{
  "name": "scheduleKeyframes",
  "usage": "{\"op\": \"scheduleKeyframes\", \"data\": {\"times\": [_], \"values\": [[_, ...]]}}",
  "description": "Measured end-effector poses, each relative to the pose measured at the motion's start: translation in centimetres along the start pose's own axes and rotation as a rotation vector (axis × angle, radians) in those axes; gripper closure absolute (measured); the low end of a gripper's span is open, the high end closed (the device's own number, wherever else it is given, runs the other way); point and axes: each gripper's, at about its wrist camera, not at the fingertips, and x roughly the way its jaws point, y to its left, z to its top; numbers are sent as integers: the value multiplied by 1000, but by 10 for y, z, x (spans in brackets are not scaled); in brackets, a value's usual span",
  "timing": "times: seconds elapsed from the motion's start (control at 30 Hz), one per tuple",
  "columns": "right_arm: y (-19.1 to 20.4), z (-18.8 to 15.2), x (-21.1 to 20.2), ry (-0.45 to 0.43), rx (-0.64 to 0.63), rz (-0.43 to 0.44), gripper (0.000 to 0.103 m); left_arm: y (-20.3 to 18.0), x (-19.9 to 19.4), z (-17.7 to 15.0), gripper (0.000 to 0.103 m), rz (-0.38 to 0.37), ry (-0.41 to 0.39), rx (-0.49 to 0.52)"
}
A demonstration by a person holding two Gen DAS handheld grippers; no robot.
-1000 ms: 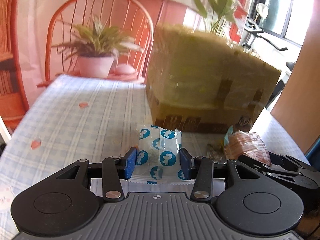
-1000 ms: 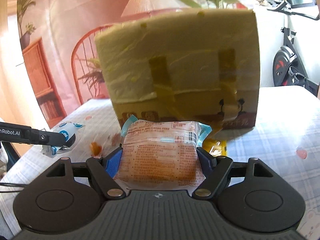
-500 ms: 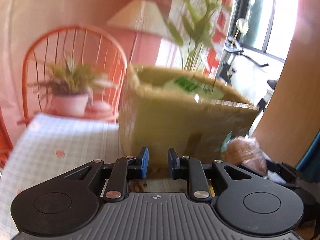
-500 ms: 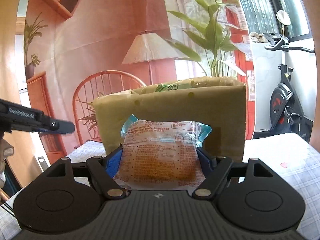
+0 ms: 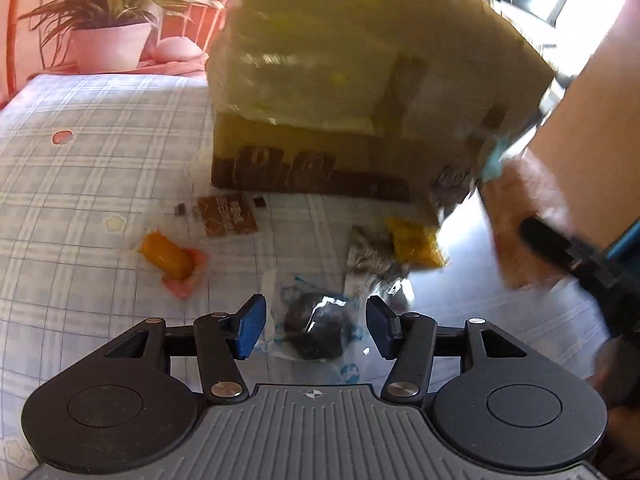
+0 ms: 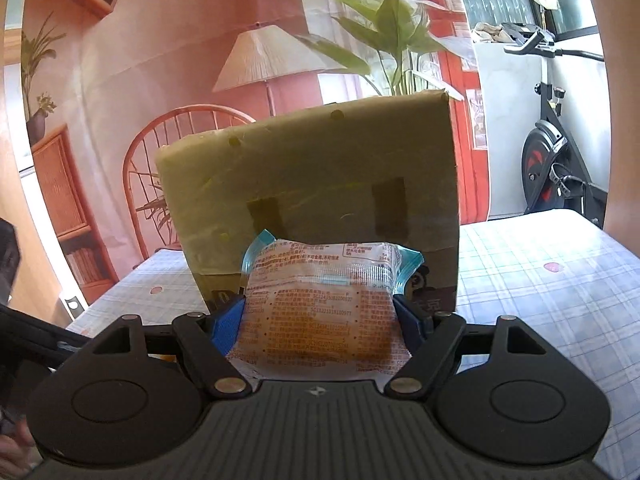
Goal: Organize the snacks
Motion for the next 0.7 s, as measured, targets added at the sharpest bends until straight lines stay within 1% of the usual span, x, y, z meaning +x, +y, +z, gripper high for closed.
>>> {"op": "scheduleKeyframes", "data": {"times": [0.13, 0.17, 0.23, 0.37, 0.4, 0.43, 0.5, 0.7], "values": [[-1, -1, -1, 4, 4, -5, 25, -8, 14, -8, 39, 69, 21, 92], [0, -1, 0, 6, 7, -6, 25, -9, 17, -10, 36, 72, 25, 102], [0, -3, 1, 13, 11, -6, 25, -7, 21, -9, 35, 60, 30, 111], [1, -4, 3, 23, 7, -2, 25, -15, 25, -11, 32, 75, 4, 178], [1, -4, 3, 25, 7, -2, 25, -17, 25, -12, 40, 76, -3, 189], [1, -4, 4, 26, 8, -3, 25, -18, 23, -13, 45, 64, -14, 193], [0, -4, 3, 27, 10, -5, 25, -16, 18, -13, 53, 34, -21, 168], [-2, -2, 0, 20, 5, -16, 25, -18, -7, -11, 55, 19, -93, 171]]}}
